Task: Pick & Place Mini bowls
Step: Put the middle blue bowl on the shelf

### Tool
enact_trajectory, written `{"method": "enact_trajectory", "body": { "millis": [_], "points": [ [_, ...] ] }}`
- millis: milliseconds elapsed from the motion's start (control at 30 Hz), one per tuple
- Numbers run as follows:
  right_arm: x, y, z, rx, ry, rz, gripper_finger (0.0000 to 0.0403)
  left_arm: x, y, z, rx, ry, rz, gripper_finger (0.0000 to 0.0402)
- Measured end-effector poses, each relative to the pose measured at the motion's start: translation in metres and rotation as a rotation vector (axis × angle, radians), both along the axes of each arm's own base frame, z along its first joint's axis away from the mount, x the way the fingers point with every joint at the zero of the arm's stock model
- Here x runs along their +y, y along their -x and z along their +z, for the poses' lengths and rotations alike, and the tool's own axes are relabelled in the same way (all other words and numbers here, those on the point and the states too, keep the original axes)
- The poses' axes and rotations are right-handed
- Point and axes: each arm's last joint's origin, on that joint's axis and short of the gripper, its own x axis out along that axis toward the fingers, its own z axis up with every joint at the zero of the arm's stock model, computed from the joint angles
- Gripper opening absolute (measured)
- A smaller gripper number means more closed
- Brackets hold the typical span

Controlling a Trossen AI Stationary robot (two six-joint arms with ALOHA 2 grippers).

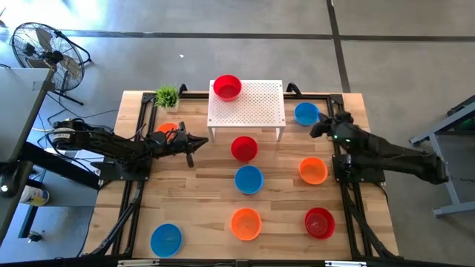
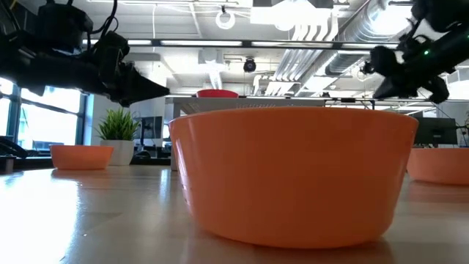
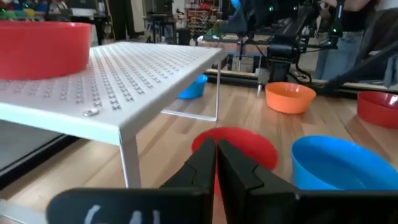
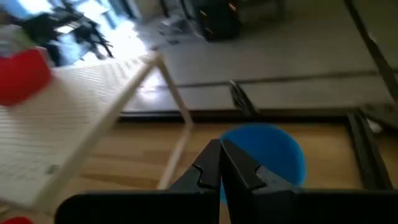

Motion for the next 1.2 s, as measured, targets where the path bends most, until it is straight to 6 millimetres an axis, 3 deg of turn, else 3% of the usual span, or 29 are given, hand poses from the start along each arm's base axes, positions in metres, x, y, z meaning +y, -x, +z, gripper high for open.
{"method": "enact_trajectory", "body": {
  "millis": [233, 433, 667, 900, 1200],
  "points": [
    [-0.022, -0.017, -0.011, 0.102, -0.297, -0.110, 0.0001, 0.000, 0.000, 0.005, -0.034, -0.040, 0.007, 0.0014],
    [-0.038, -0.024, -0.016, 0.209, -0.401, -0.103, 0.0003, 0.000, 0.000, 0.003, -0.018, -0.052, 0.008, 0.0014],
    [-0.038, -0.034, -0.008, 0.216, -0.459, 0.121, 0.0078, 0.000, 0.000, 0.000, 0.013, -0.049, 0.007, 0.0014],
    [0.000, -0.059, -0.004, 0.173, -0.516, 0.564, 0.0151, 0.000, 0.000, -0.001, 0.025, -0.040, 0.007, 0.0014],
    [0.055, -0.078, -0.003, 0.224, -0.359, 0.783, 0.0148, 0.000, 0.000, -0.004, 0.054, -0.019, 0.007, 0.0014]
  ]
}}
